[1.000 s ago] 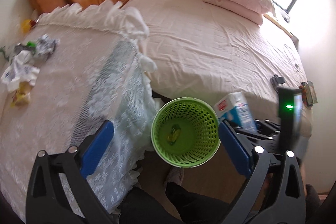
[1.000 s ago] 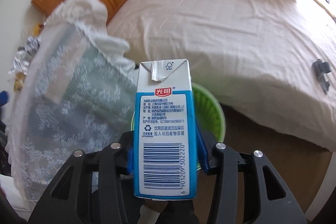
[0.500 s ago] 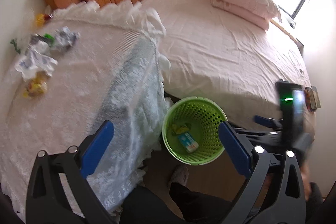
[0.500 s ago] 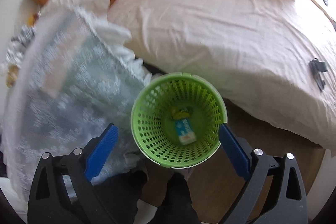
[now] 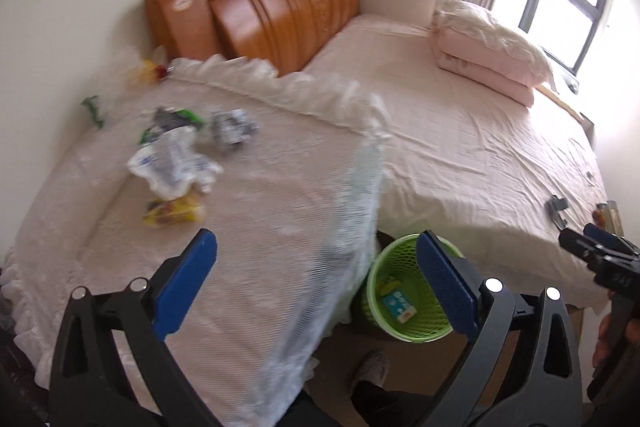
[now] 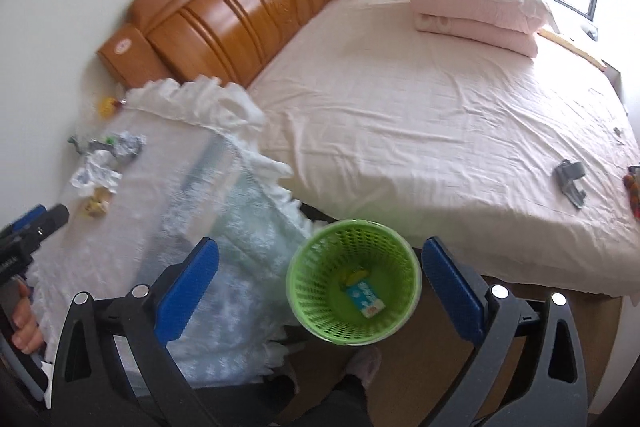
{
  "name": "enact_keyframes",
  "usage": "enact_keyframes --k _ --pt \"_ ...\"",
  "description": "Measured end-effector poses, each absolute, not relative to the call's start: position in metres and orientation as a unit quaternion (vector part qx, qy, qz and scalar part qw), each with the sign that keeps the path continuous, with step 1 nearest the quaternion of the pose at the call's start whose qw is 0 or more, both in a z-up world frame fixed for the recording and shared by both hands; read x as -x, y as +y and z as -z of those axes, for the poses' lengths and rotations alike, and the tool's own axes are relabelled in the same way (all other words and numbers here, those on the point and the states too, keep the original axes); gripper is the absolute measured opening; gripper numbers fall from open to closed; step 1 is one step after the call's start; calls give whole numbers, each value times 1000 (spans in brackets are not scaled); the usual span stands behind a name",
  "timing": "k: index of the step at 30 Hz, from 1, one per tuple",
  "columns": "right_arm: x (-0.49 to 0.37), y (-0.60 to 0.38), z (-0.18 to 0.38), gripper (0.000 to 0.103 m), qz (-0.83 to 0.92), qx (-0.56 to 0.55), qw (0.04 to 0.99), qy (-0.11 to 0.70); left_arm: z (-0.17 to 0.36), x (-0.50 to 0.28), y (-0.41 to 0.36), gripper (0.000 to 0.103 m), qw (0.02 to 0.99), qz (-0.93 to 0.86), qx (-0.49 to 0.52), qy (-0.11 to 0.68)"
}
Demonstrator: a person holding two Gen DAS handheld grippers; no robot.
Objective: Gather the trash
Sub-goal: 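Grasp the clear plastic wrapper with the left tool while the right tool grasps crumpled foil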
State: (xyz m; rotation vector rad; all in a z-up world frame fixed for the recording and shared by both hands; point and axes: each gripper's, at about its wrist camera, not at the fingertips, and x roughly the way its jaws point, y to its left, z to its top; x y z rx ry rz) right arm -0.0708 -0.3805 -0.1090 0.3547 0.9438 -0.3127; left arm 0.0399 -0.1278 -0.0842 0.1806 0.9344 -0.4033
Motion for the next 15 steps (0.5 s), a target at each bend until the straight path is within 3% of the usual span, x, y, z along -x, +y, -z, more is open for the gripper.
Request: enact_keyframes --k 15 --pt "2 -255 137 101 39 -121 851 510 136 -86 -12 95 864 126 -54 484"
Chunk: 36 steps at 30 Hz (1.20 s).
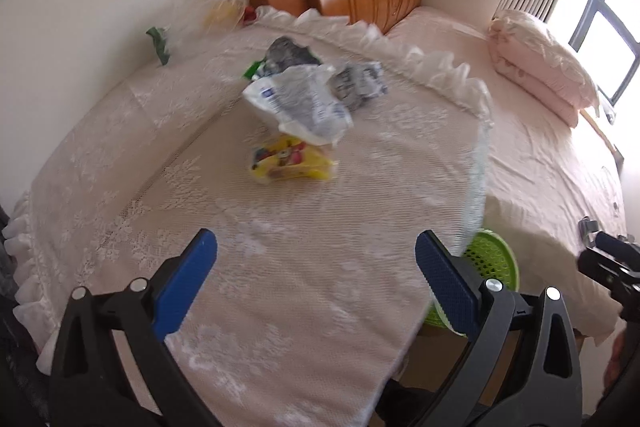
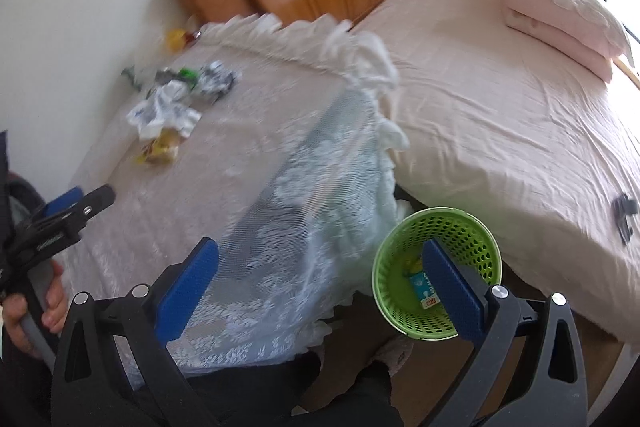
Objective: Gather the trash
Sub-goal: 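Grasp the clear plastic wrapper with the left tool while the right tool grasps crumpled foil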
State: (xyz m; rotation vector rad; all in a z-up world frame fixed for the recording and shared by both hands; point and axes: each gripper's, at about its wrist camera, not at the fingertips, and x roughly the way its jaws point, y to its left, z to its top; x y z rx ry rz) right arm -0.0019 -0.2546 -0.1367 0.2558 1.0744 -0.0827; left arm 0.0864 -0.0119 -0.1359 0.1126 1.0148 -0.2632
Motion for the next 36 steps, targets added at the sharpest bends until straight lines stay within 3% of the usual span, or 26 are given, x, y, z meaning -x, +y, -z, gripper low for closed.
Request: enact_keyframes --k 13,17,25,28,30,36 --pt "-16 -228 146 101 43 -105 834 540 178 -150 -28 95 854 161 -84 487" --pt "-19 -229 147 101 51 -111 832 541 166 -170 -29 95 859 173 -40 480" --pt "-16 -234 153 101 60 -126 828 543 175 -226 -39 95 831 127 52 538" --pt "-16 -238 155 101 58 -138 827 542 180 -232 -45 81 824 111 64 552" --pt "-18 -238 155 101 55 -138 829 539 183 -233 -45 62 818 103 73 561" --pt "-44 -231 154 101 25 -114 839 532 185 -228 -36 47 813 103 108 563"
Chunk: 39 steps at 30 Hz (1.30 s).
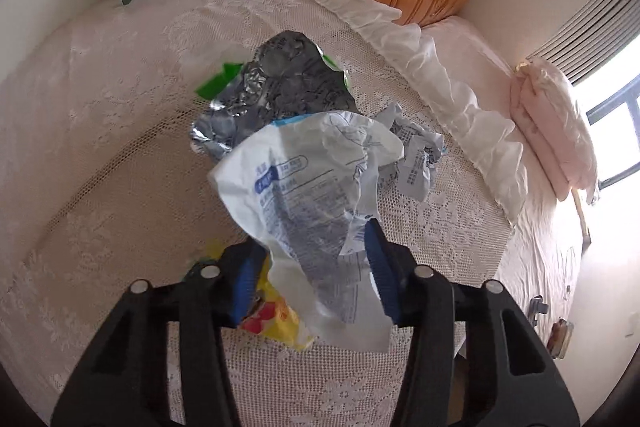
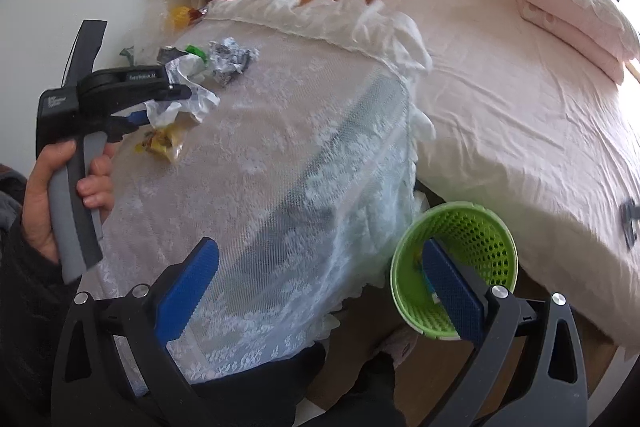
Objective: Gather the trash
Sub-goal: 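Grasp the clear plastic wrapper with the left tool while the right tool grasps crumpled foil, then carry the clear wrapper over the wastebasket and open the left tool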
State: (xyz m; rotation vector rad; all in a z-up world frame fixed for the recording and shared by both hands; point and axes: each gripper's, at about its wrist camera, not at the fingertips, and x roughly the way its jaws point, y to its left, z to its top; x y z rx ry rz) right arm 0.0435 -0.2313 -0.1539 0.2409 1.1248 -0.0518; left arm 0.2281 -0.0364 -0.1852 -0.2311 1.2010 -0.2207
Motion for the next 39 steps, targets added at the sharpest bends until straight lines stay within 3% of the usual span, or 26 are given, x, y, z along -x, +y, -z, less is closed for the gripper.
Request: enact_keyframes --k 10,17,21,22,26,30,39 --pt "-174 -202 160 101 -41 -63 862 501 132 -183 -6 47 843 116 107 515" --pt "-269 -170 201 100 -42 -43 849 525 110 -141 27 47 856 99 89 499" --pt "-286 -153 219 81 -46 -15 839 543 108 -125 40 47 859 88 82 497" --pt "-288 -149 224 65 -53 -11 832 552 107 -122 43 47 859 87 81 497" --pt "-281 -150 219 51 -57 -14 838 543 107 -120 44 47 860 89 78 497" --pt "-252 -166 195 51 -69 -38 848 524 104 -120 33 47 858 102 63 499" --pt "-93 -258 141 51 9 -93 863 497 87 -106 -34 47 853 184 18 488"
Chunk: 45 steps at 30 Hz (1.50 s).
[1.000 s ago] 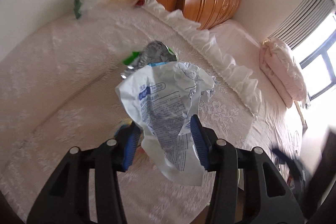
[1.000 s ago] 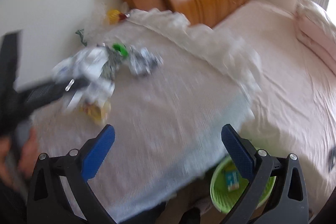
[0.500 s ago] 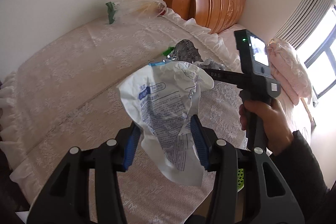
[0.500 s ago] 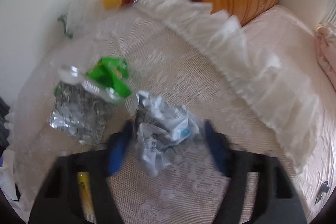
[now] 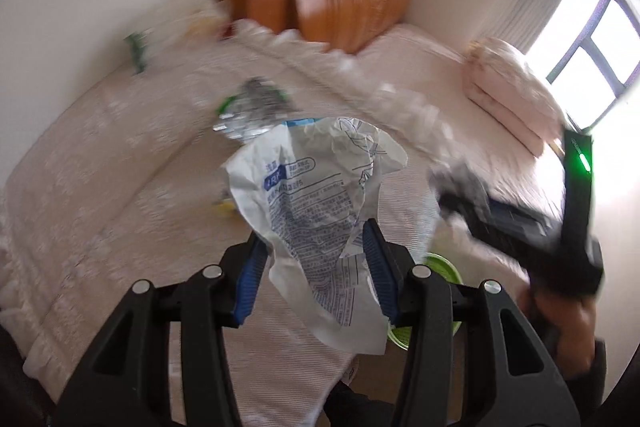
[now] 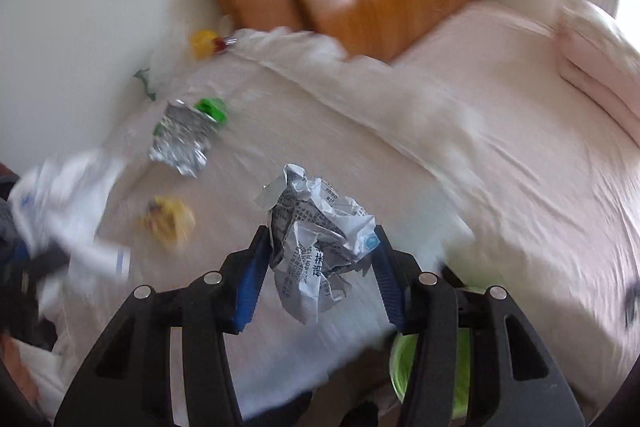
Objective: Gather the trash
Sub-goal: 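Carry the clear wrapper over the wastebasket and open the left tool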
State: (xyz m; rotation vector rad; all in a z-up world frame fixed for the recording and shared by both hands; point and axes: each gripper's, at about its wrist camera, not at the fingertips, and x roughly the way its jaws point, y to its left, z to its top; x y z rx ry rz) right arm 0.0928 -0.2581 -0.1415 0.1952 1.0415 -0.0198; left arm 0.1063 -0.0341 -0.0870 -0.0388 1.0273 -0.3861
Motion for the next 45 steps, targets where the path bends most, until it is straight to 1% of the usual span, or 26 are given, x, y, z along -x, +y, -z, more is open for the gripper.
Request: enact_keyframes --k 4,9,16,22,27,35,37,38,40,41,42,45 --pt "-19 -298 134 53 69 -115 857 498 82 -95 -78 47 844 235 -9 482" --pt "43 -340 127 53 124 -158 847 492 79 -73 -144 47 822 313 -55 472" --pt "110 -392 115 53 206 -200 841 459 87 -34 -243 47 769 417 -116 470" --pt "151 -428 114 53 245 -221 830 451 110 -8 -304 47 738 455 -157 473" --pt "164 -454 119 53 253 -235 823 452 163 3 -340 47 718 457 -189 490" --pt "165 -477 132 53 238 -234 817 471 309 4 -392 47 686 413 -255 542" --pt "164 -480 138 53 232 -237 815 476 347 1 -406 49 671 395 -271 566" --pt "163 -480 139 53 230 -236 814 477 363 0 -409 54 664 386 -276 577" --pt "161 -480 145 53 223 -230 813 486 387 -1 -415 58 655 367 -279 598" --pt "160 -479 148 53 220 -228 812 490 394 -3 -417 63 652 361 -279 606" --pt "158 -479 151 53 217 -227 811 494 400 -3 -418 68 650 357 -277 611" --pt "154 -479 158 53 205 -222 809 504 398 -3 -416 77 657 348 -266 613"
